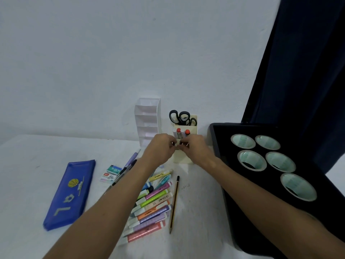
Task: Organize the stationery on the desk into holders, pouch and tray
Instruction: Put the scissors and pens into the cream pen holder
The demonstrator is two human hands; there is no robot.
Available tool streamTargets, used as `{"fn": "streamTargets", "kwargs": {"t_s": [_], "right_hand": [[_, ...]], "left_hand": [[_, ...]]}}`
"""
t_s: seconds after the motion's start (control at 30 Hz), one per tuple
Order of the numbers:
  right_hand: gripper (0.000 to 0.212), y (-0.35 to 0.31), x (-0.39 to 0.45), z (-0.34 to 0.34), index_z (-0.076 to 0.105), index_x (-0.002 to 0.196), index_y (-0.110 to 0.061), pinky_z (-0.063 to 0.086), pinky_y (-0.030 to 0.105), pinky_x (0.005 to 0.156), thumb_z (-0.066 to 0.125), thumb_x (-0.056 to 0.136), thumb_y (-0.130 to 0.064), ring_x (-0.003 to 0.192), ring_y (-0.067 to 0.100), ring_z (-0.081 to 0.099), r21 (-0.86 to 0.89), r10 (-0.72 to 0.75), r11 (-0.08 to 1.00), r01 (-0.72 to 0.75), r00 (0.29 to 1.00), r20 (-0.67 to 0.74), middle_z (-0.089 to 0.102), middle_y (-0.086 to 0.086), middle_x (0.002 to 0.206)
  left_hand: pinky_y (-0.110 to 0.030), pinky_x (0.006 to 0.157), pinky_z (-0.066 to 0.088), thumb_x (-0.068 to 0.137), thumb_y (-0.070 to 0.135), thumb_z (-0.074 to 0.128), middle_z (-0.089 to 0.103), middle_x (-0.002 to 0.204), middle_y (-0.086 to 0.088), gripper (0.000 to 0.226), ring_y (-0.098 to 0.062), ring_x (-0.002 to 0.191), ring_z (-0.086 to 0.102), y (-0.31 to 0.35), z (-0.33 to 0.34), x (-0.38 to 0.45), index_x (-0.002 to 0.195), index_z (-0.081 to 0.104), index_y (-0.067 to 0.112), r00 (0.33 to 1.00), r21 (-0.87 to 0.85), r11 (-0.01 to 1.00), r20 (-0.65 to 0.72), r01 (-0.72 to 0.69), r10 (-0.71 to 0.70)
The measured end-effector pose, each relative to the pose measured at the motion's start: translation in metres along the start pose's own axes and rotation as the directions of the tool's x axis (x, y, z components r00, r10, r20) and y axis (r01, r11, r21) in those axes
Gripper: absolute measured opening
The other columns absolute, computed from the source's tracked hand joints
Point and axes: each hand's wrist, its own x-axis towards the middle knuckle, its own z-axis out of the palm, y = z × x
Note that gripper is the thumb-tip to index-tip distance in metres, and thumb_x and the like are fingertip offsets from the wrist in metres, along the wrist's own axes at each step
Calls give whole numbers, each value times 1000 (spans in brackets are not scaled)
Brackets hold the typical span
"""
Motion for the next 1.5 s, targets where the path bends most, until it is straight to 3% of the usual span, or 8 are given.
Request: {"fn": "streamTargets", "kwargs": {"t_s": [0.23, 0.53, 0.73, 0.93, 1.1, 1.23, 1.4, 1.5], "right_hand": [[46, -3, -4, 1, 58, 129, -13, 46, 20, 78, 69, 85, -16, 82, 13, 57, 101, -35, 994, 42, 997, -71, 65, 7, 114], [34, -55, -1, 14, 67, 115, -9, 36, 16, 75, 71, 82, -14, 74, 2, 43, 74, -384, 917, 393, 917, -112, 62, 6, 106], [20, -99, 4, 75, 73, 102, -4, 46, 28, 81, 62, 87, -9, 90, 25, 63, 49, -532, 842, 537, 813, 238, 70, 13, 100], [44, -125, 8, 127, 58, 130, -15, 47, 38, 95, 52, 90, 2, 117, 31, 52, -162, -394, 818, 552, 743, 540, 57, 15, 126], [44, -136, 7, 138, 56, 129, -9, 47, 40, 89, 52, 88, 7, 117, 32, 47, -353, -407, 601, 717, 654, 637, 53, 17, 123], [34, -122, 10, 144, 64, 113, -6, 42, 38, 76, 51, 86, 10, 107, 32, 48, -294, -566, 565, 771, 621, 542, 56, 16, 111], [20, -113, 22, 100, 66, 104, -5, 44, 31, 82, 51, 93, -11, 92, 26, 59, 61, -605, 793, 607, 772, 194, 67, 12, 101], [14, -112, 20, 47, 68, 99, -3, 47, 21, 73, 60, 88, -9, 77, 15, 64, 263, -551, 785, 560, 827, -117, 71, 9, 89]], "left_hand": [[-18, 82, 44, 88, 11, 56, 70, 95, -2, 37, -11, 81, 55, -13, -10, -11, 124, 63, 14, 999, -25, 999, -28, 27, -27], [-21, 80, 42, 85, 15, 60, 68, 103, -4, 33, -17, 89, 59, -75, -66, -42, 117, 66, 15, 965, 21, 966, -54, 257, -256], [-22, 79, 44, 82, 16, 65, 67, 111, -7, 28, -21, 99, 63, -128, -70, -94, 110, 69, 13, 876, 162, 876, 96, 454, -472], [-27, 78, 47, 89, 22, 59, 70, 111, -8, 27, -24, 101, 64, -152, -43, -139, 111, 70, 9, 823, 222, 848, 221, 481, -524], [-34, 57, 40, 86, 12, 50, 60, 71, -18, 23, -27, 62, 51, -153, -27, -146, 71, 65, 4, 801, 259, 838, 262, 480, -539], [-29, 50, 25, 86, 10, 48, 39, 54, -8, 34, -19, 50, 32, -154, -33, -141, 54, 37, 11, 801, 251, 827, 223, 503, -555], [-27, 62, 37, 94, 21, 49, 66, 77, -13, 30, -27, 72, 59, -132, -74, -118, 78, 65, 2, 875, 136, 868, 22, 477, -484], [-24, 69, 36, 91, 25, 55, 72, 89, -7, 25, -23, 83, 63, -102, -103, -98, 92, 72, 7, 927, 114, 930, -186, 350, -326]]}}
